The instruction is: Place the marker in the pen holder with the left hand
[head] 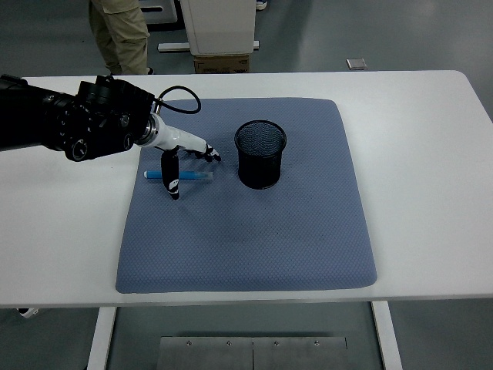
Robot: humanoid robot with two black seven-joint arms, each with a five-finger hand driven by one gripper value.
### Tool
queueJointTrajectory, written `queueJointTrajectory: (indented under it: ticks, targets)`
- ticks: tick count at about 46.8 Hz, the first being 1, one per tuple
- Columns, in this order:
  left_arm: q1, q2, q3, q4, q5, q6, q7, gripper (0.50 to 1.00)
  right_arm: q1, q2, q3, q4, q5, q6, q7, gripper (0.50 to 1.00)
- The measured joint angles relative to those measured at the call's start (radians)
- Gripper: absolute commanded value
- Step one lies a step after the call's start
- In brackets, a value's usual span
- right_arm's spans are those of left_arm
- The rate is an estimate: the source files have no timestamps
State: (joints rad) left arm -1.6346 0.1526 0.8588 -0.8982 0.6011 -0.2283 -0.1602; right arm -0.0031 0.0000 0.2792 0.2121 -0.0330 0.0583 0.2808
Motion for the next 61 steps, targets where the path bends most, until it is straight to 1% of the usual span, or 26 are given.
queueJointTrajectory:
  ticks: [1,7,10,15,17,20,23,31,38,49,56,61]
  targets:
    - [0.0,-0.001,0.0,0.0,0.003,0.003,0.007,0.947,0.0,0.0,0.0,0.0,0.0,0.0,0.0,1.0]
    - [0.001,-0.005,0.0,-0.001,0.013,0.032,0.021,0.944,0.0,0.0,0.0,0.0,0.0,0.0,0.0,1.0]
    - [0.001,-0.008,0.0,-0.001,0.014,0.046,0.021,0.906,0.0,0.0,0.0,0.0,0.0,0.0,0.0,1.0]
    - [0.001,-0.011,0.0,-0.001,0.015,0.053,0.022,0.821,0.0,0.0,0.0,0.0,0.0,0.0,0.0,1.0]
    - [0.0,-0.011,0.0,-0.001,0.016,0.053,0.022,0.812,0.0,0.0,0.0,0.001,0.0,0.0,0.0,1.0]
    - [-0.001,-0.011,0.0,-0.001,0.016,0.054,0.026,0.777,0.0,0.0,0.0,0.0,0.0,0.0,-0.001,1.0]
    - [-0.001,-0.012,0.0,-0.002,0.02,0.054,0.032,0.76,0.0,0.0,0.0,0.0,0.0,0.0,-0.001,1.0]
    - [-0.003,-0.012,-0.012,-0.023,0.029,0.054,0.039,0.669,0.0,0.0,0.0,0.0,0.0,0.0,-0.001,1.0]
    - [-0.004,-0.01,-0.013,-0.028,0.034,0.056,0.06,0.657,0.0,0.0,0.0,0.001,0.0,0.0,-0.001,1.0]
    - [-0.004,-0.011,-0.023,-0.029,0.05,0.063,0.064,0.651,0.0,0.0,0.0,0.0,0.0,0.0,-0.001,1.0]
    - [-0.001,-0.013,-0.024,-0.028,0.062,0.093,0.088,0.651,0.0,0.0,0.0,0.0,-0.001,0.0,0.0,1.0]
    - [0.0,-0.013,-0.026,-0.028,0.081,0.098,0.091,0.643,0.0,0.0,0.0,0.0,0.0,0.0,0.0,1.0]
